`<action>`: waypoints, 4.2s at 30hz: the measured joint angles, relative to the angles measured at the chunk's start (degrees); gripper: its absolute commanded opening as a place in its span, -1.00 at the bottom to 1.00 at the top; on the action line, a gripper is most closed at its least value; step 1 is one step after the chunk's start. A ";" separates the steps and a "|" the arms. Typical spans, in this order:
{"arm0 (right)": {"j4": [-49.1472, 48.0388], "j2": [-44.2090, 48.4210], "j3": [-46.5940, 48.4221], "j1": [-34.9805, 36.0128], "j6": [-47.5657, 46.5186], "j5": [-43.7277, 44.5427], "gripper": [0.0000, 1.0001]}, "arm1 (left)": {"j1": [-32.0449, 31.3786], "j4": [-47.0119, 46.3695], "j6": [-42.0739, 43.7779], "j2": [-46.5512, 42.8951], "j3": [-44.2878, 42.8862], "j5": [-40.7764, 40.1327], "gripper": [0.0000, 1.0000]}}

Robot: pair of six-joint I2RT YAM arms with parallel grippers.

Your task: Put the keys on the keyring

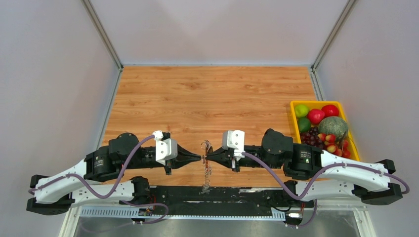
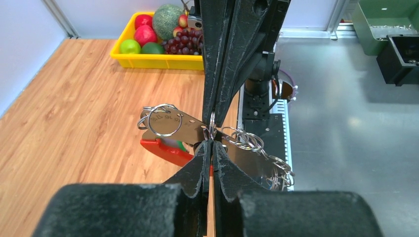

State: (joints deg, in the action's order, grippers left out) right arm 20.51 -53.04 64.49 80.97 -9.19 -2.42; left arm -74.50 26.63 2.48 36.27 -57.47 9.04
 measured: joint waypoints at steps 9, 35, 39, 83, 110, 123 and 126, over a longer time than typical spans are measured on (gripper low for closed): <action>-0.17 0.04 0.00 0.00 0.15 0.00 -1.00 | 0.00 -0.15 0.00 0.04 0.04 -0.22 -1.00; -14.08 4.90 -9.60 0.00 -0.39 0.46 -1.00 | 0.09 -7.30 -1.66 0.17 4.63 0.83 -1.00; -16.31 5.01 -10.36 0.02 -0.57 0.46 -1.00 | 0.17 -8.55 -2.40 -0.98 5.44 0.92 -0.77; -18.21 5.53 -11.21 1.18 -1.33 0.02 -1.00 | 0.17 -12.83 -3.96 -2.03 5.81 0.74 -0.58; -19.43 6.91 -11.50 1.51 -2.75 0.44 -1.00 | 0.33 -17.22 -4.98 -1.64 6.86 3.50 -1.00; -15.08 7.15 -10.58 1.51 -2.45 -2.03 -0.68 | 0.26 -14.10 -4.61 -1.73 6.86 3.30 -1.00; -13.55 7.45 -9.18 1.51 -2.38 -2.89 -0.59 | 0.26 -13.07 -4.50 -1.73 6.86 3.10 -1.00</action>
State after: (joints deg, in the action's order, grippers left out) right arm 6.96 -45.58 55.31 82.48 -11.57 -5.30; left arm -74.24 13.56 -2.02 34.54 -50.61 12.14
